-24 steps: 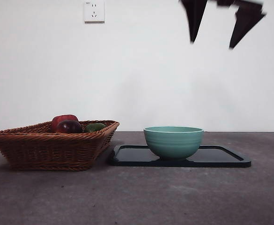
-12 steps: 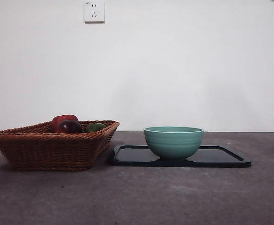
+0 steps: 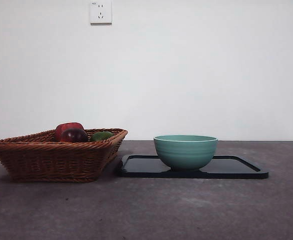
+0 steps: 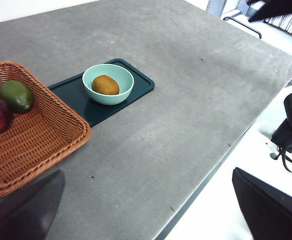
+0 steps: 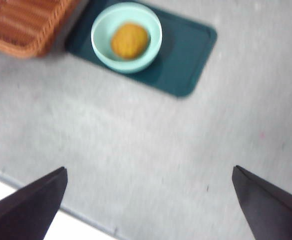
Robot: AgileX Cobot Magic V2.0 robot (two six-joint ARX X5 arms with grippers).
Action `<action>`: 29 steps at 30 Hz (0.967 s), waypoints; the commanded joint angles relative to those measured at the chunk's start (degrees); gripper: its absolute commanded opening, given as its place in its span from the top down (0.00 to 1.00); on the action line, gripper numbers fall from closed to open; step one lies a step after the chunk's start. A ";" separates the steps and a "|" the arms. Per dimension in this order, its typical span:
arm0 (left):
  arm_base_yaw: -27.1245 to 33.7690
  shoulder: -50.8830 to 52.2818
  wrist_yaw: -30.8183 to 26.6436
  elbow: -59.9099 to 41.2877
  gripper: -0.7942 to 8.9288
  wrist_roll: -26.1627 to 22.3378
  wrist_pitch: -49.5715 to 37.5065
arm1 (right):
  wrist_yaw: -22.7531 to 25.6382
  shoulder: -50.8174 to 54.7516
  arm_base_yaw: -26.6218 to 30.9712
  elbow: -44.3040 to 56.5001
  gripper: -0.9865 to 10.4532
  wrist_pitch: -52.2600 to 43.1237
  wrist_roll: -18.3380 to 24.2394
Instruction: Pick up the wifruite, put it on the bowl, pick up the plate, put it on desk
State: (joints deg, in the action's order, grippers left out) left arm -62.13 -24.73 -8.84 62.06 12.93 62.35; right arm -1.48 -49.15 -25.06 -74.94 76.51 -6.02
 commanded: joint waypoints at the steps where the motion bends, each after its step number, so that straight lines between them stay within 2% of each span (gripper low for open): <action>1: -0.63 -0.22 0.07 0.46 0.34 -0.66 -0.66 | -0.02 5.07 -0.33 4.11 0.43 1.46 -1.27; 8: -0.61 -0.22 0.07 0.46 0.34 -0.66 -0.68 | -1.29 20.90 -0.31 14.53 0.43 -0.28 -1.25; 11: -0.61 -0.22 0.07 0.46 0.34 -0.63 -0.66 | -3.10 26.14 -0.31 16.04 0.43 -0.46 -1.22; 15: -0.63 -0.22 0.07 0.46 0.34 -0.61 -0.68 | -3.21 31.36 -0.31 16.11 0.43 -0.46 -1.25; 20: -0.61 -0.22 0.07 0.46 0.34 -0.15 -0.81 | -3.58 34.38 -0.31 16.11 0.43 -0.44 -1.51; 24: -0.61 -0.22 0.07 0.46 0.34 0.46 -1.03 | -6.82 34.42 -0.31 16.11 0.43 -0.46 -1.68; 27: -0.61 -0.22 0.07 0.46 0.34 2.08 -2.05 | -7.54 34.42 -0.31 16.11 0.43 -0.85 -2.01; 29: -0.61 -0.24 0.07 0.46 0.34 4.79 -3.67 | -7.52 34.42 -0.31 16.11 0.43 -0.92 -1.99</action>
State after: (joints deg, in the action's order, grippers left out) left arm -62.13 -24.73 -8.82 62.06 15.14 59.86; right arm -8.86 -14.66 -25.08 -58.39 76.44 -7.35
